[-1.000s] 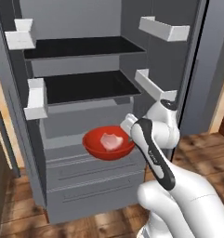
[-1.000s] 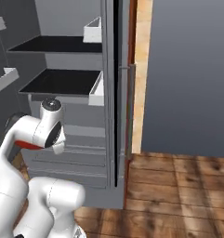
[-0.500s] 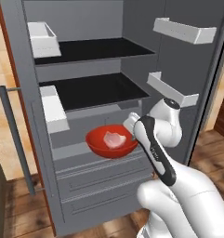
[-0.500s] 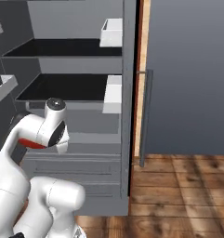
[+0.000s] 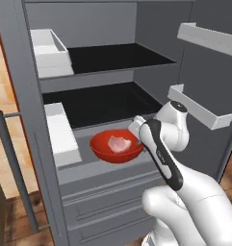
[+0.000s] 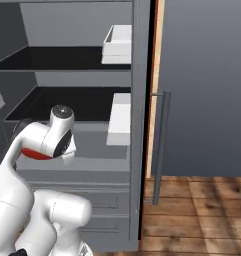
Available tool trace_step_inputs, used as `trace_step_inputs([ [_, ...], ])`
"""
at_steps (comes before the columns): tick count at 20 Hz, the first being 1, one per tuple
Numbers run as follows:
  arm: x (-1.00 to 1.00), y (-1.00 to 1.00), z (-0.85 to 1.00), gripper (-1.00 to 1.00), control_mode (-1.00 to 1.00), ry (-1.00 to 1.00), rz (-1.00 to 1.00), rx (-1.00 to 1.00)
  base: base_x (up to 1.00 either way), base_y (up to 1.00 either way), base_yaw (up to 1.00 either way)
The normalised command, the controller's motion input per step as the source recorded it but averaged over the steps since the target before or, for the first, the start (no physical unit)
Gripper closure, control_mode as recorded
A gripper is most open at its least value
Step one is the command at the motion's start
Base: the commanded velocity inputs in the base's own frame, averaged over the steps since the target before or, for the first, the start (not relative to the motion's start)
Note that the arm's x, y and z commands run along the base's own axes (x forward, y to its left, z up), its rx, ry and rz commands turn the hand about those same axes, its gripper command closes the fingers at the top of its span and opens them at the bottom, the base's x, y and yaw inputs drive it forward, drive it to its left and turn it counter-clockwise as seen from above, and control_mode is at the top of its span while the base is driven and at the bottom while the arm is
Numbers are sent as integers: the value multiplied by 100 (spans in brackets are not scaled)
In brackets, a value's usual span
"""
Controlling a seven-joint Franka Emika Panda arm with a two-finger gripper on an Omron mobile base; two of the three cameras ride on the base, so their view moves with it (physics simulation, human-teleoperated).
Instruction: Place one of the steaks on the plate and the other in the bowl. Then place the bowl in the fridge.
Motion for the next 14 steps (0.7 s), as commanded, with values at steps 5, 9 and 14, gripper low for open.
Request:
trace_step_inputs([
  [5,0,0,0,100,100,0,0,0,27,0,0],
  [9,0,0,0,100,100,0,0,0,49,0,0],
  [14,0,0,0,100,100,0,0,0,46,0,0],
])
